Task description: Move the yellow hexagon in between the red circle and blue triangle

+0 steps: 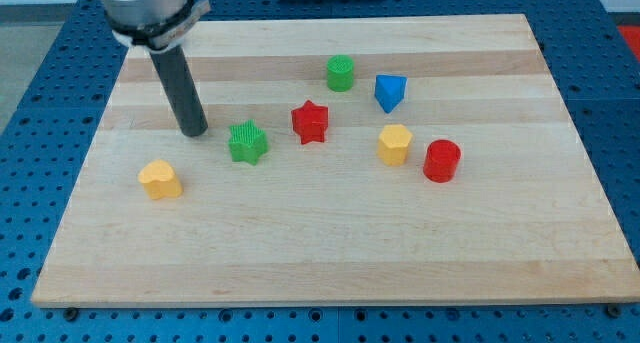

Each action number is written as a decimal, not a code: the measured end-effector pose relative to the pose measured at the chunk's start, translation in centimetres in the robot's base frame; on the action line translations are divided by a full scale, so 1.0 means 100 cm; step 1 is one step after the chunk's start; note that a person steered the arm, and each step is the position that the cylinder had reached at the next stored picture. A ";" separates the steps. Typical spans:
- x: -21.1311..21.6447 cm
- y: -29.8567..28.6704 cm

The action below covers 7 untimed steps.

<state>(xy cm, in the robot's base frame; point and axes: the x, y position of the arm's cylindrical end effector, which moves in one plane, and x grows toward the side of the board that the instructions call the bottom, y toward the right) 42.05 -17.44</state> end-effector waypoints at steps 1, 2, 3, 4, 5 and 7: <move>0.017 0.006; 0.038 0.020; 0.061 0.033; 0.087 0.073; 0.101 0.137; 0.068 0.215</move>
<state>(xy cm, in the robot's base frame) 48.90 4.09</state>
